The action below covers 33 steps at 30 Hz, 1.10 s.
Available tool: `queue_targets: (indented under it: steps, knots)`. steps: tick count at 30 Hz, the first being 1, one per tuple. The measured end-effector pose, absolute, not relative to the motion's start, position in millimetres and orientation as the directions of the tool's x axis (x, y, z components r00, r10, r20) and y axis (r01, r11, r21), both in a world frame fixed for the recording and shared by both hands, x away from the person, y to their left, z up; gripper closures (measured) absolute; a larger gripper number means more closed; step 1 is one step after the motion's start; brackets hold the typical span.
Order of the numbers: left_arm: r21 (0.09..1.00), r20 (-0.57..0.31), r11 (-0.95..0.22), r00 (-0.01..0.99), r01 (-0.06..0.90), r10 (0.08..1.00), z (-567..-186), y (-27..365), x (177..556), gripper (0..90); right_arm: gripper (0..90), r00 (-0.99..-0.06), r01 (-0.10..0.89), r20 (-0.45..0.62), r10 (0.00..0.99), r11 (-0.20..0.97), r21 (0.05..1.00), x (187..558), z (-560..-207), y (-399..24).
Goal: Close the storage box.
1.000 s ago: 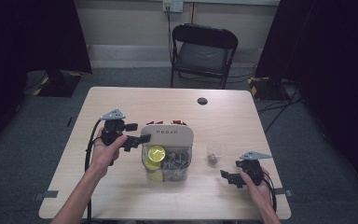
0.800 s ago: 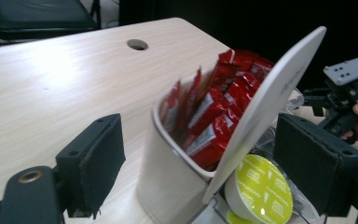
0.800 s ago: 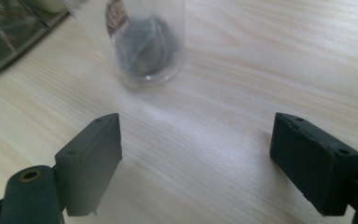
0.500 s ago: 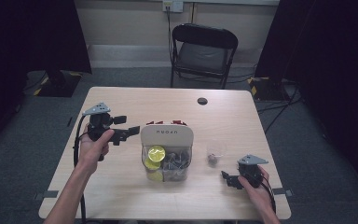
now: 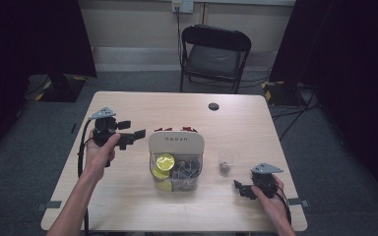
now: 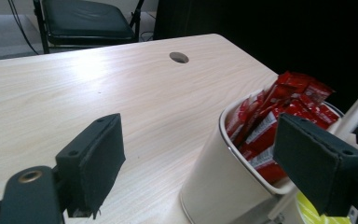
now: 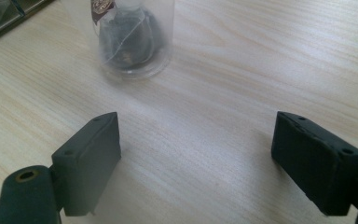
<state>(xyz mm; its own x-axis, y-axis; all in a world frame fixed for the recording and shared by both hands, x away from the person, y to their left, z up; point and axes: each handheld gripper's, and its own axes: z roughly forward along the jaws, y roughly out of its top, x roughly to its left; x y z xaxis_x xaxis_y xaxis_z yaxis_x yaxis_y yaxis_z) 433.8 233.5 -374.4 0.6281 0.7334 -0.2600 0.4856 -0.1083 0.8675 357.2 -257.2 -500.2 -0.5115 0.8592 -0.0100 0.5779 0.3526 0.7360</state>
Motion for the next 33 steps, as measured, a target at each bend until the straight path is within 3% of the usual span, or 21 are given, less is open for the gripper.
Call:
queue_targets:
  steps: [18,33]
  knots:
    - [0.871,-0.288,-0.09,0.649,0.483,0.704,-366.3,215.0,432.1,17.9,15.1,-0.514,0.576,-0.01,0.857,0.355,0.736,357.6,-500.2,-257.5]
    - [0.871,-0.26,-0.154,0.703,0.467,0.662,-361.6,198.6,423.8,17.2,14.8,-0.52,0.574,-0.012,0.854,0.36,0.736,358.3,-500.2,-257.9]
